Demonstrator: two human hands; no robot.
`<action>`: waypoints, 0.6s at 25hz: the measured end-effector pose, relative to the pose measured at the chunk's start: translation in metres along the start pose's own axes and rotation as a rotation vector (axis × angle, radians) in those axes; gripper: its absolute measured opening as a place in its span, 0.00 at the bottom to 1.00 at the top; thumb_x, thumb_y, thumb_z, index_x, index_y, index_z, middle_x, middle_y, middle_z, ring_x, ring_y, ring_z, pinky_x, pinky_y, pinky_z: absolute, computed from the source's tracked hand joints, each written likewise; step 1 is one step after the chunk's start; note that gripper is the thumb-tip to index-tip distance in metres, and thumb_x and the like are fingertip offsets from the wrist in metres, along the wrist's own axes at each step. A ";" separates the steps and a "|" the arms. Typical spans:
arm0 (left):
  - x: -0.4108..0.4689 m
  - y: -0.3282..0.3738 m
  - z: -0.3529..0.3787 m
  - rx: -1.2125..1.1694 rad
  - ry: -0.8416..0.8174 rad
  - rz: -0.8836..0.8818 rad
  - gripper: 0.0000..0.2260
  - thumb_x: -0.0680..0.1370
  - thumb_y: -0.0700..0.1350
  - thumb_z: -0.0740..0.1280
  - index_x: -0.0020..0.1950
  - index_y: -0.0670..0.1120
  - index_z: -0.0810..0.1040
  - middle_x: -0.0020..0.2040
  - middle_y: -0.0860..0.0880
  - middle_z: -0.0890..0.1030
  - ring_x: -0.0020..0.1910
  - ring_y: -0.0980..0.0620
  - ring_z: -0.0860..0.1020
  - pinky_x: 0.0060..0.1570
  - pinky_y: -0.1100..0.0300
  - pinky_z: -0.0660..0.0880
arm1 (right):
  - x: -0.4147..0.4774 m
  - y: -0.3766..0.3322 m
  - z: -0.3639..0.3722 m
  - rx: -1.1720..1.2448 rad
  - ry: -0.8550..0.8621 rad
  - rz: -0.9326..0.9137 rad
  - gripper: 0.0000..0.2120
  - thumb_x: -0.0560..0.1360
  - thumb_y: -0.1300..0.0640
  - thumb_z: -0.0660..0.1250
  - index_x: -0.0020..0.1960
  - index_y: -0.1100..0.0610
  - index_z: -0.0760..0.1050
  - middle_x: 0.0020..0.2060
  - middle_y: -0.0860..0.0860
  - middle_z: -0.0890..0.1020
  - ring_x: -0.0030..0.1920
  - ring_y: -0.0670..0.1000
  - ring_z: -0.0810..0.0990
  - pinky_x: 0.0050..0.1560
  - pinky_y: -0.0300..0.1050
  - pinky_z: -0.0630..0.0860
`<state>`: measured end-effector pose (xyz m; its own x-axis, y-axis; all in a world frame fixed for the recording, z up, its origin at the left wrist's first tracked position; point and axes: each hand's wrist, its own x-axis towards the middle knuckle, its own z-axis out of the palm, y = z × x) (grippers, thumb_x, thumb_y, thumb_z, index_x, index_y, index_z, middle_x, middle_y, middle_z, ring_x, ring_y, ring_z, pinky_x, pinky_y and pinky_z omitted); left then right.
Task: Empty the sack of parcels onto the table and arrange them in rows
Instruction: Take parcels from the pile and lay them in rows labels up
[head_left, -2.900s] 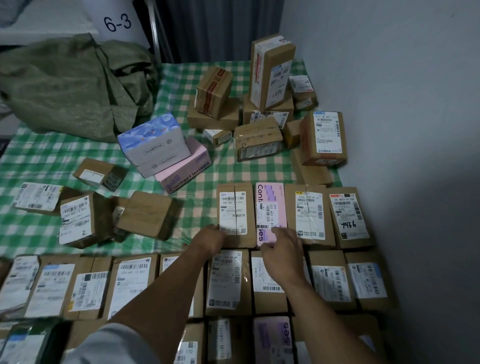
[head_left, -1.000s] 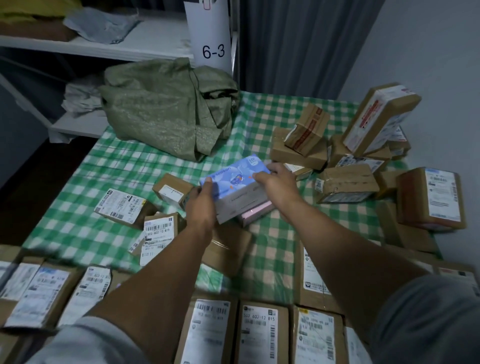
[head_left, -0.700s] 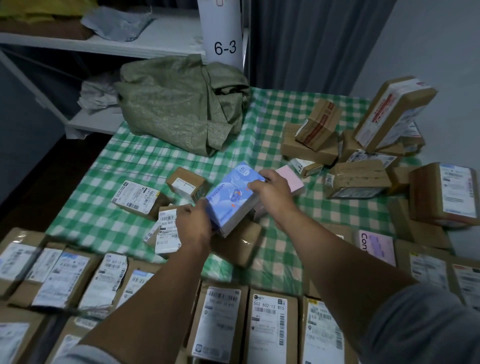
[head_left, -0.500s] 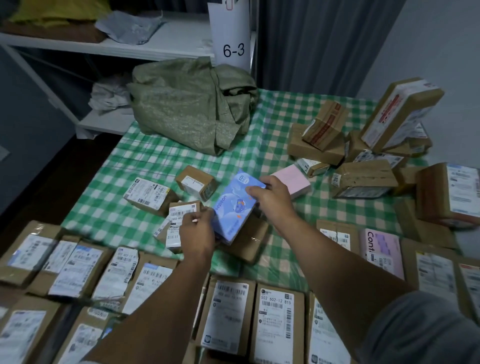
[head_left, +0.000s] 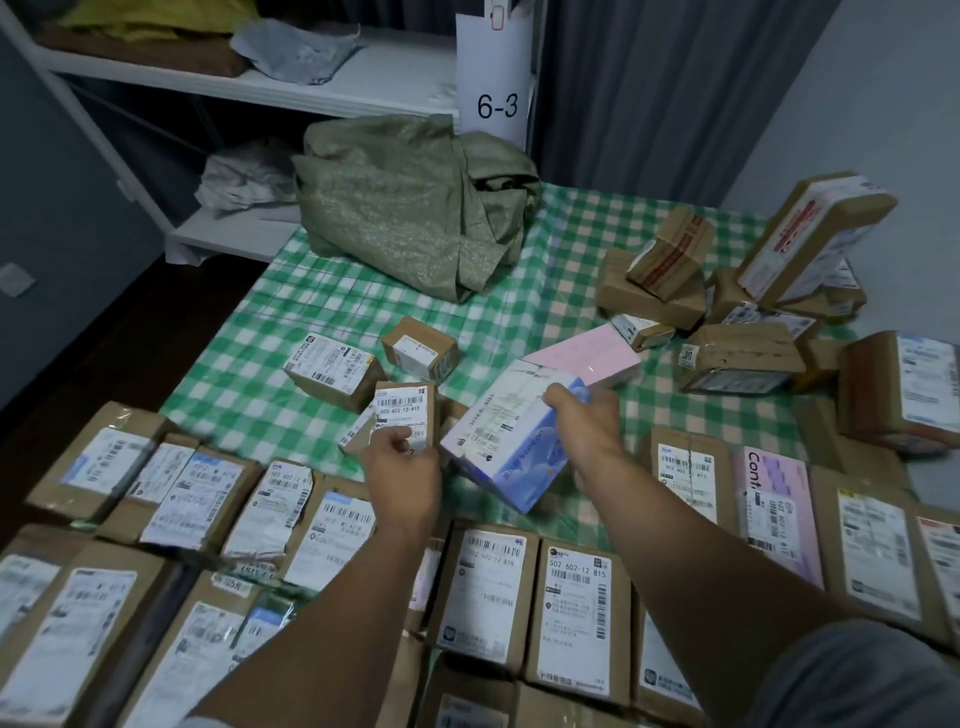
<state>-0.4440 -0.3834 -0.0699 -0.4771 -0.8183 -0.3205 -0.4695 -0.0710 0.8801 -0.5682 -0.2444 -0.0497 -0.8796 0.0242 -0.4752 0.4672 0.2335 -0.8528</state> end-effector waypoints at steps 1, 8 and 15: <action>0.008 -0.003 -0.006 0.143 0.031 0.022 0.14 0.73 0.38 0.69 0.58 0.44 0.77 0.58 0.40 0.75 0.53 0.42 0.77 0.56 0.48 0.76 | -0.003 0.002 -0.005 0.023 0.027 0.022 0.33 0.63 0.45 0.71 0.64 0.59 0.71 0.57 0.59 0.80 0.51 0.60 0.82 0.42 0.50 0.79; 0.043 -0.008 -0.005 0.639 0.029 0.022 0.42 0.68 0.56 0.78 0.75 0.44 0.62 0.73 0.39 0.63 0.71 0.37 0.62 0.69 0.43 0.64 | 0.011 0.024 -0.041 0.106 0.151 0.186 0.33 0.57 0.44 0.70 0.56 0.62 0.77 0.48 0.60 0.85 0.45 0.62 0.84 0.49 0.59 0.82; 0.061 -0.009 -0.012 0.859 0.011 0.092 0.41 0.67 0.66 0.72 0.73 0.46 0.65 0.70 0.41 0.69 0.69 0.38 0.64 0.65 0.44 0.65 | 0.019 0.031 -0.042 -0.003 0.259 0.155 0.31 0.58 0.43 0.70 0.55 0.60 0.78 0.52 0.60 0.81 0.48 0.61 0.81 0.50 0.54 0.80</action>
<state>-0.4597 -0.4397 -0.0929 -0.5353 -0.8057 -0.2536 -0.8307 0.4476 0.3311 -0.5748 -0.1957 -0.0761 -0.7918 0.3066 -0.5282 0.5976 0.2102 -0.7738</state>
